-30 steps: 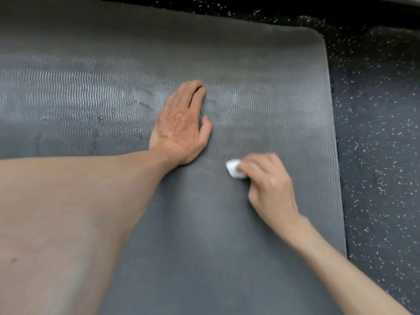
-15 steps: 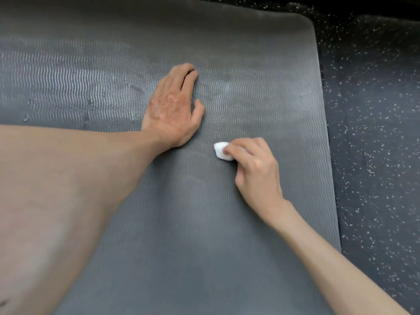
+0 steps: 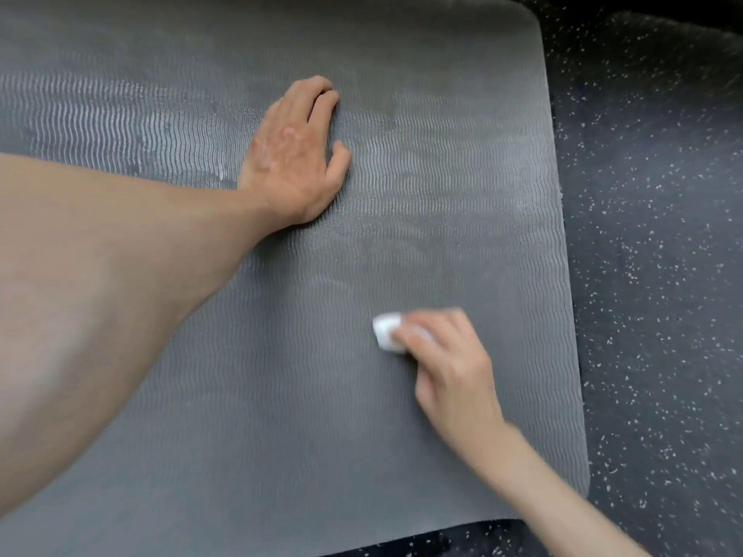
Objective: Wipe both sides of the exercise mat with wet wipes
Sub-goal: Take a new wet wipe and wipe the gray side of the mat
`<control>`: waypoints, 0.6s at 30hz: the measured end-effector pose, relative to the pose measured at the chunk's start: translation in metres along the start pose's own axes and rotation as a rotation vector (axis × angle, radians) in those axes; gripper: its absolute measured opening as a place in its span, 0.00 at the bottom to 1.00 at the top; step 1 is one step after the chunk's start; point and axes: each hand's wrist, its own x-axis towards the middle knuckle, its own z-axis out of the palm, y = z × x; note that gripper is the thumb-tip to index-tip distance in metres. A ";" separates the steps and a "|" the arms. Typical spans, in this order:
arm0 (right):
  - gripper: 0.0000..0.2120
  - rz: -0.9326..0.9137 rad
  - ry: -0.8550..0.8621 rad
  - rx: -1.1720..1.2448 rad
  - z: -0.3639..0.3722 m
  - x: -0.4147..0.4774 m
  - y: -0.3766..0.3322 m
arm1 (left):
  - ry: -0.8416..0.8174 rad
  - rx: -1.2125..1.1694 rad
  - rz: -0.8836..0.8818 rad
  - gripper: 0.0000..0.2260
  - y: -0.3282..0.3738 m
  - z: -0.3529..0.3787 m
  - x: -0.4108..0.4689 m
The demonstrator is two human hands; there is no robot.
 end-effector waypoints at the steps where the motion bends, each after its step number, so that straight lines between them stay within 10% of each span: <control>1: 0.18 0.009 -0.032 0.012 -0.003 -0.025 -0.007 | -0.001 0.000 -0.003 0.23 -0.001 0.000 -0.001; 18: 0.16 0.061 0.099 -0.031 0.003 0.000 0.006 | 0.029 -0.012 0.001 0.24 0.003 0.001 -0.002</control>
